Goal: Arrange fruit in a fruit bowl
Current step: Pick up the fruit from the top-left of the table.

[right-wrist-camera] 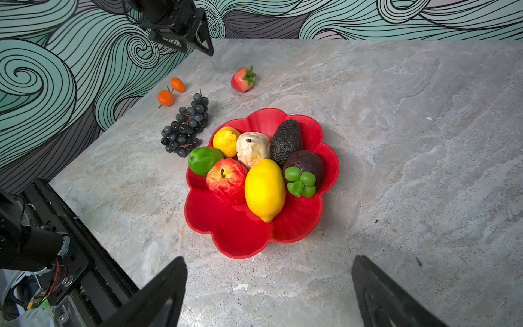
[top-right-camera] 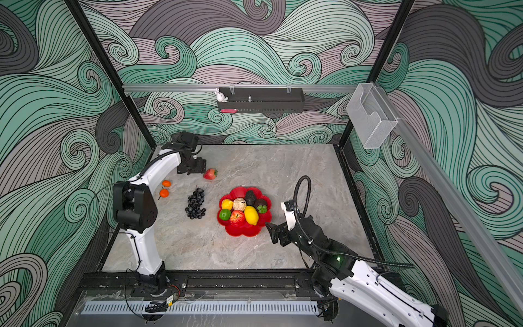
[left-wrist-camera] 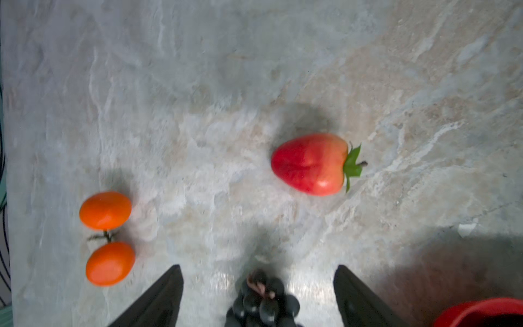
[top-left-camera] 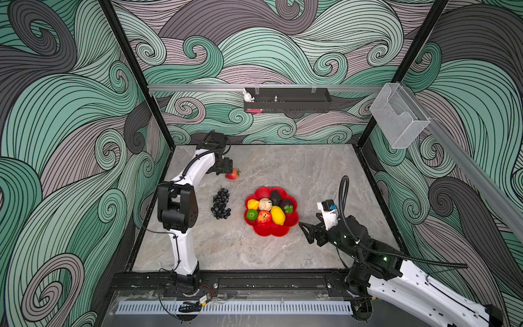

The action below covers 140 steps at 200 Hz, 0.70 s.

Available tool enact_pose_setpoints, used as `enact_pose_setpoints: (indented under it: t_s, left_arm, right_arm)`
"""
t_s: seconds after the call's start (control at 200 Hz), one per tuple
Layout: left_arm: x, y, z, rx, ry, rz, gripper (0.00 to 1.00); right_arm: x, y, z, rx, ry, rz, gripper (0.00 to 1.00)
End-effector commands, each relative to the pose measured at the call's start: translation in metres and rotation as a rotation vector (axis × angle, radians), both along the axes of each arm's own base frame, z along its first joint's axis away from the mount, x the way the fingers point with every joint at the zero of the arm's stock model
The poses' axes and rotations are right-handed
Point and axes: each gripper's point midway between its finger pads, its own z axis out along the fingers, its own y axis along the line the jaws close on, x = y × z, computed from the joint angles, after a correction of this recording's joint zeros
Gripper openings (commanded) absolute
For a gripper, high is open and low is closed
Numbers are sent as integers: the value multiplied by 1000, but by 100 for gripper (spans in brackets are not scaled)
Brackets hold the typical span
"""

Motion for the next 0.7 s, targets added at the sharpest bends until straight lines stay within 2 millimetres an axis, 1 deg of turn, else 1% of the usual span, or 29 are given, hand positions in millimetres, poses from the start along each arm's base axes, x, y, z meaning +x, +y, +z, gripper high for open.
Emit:
enact_pose_setpoints:
  t_s: [0.0, 0.095, 0.17, 0.225, 0.345, 0.445, 0.51, 0.615, 0.695]
  left_arm:
    - [-18, -2, -16, 95, 192, -178, 86]
    - [-19, -11, -25, 91, 268, -267, 86]
    - [-24, -27, -29, 46, 317, -372, 86]
    - [-26, -33, -34, 50, 344, -433, 86]
    - [-19, -35, -44, 119, 360, -490, 85]
    - [-13, -30, -54, 182, 368, -533, 85]
    - [-7, -29, -57, 205, 352, -558, 85]
    - [0, -38, -60, 193, 319, -644, 86]
    - [9, -32, -63, 255, 299, -667, 87]
  right_arm:
    - [-3, -3, -2, 13, 14, -3, 92]
    - [-4, -4, -5, 16, 21, -8, 92]
    - [-4, -4, -8, 15, 27, -9, 92]
    - [-4, -4, -8, 15, 30, -11, 92]
    - [-3, -4, -9, 8, 26, -12, 93]
    - [-2, -4, -8, 0, 22, -14, 93]
    - [-1, -5, -8, 1, 24, -18, 93]
    - [-2, -5, -12, 0, 34, -21, 93]
    - [-2, -4, -15, -2, 44, -23, 93]
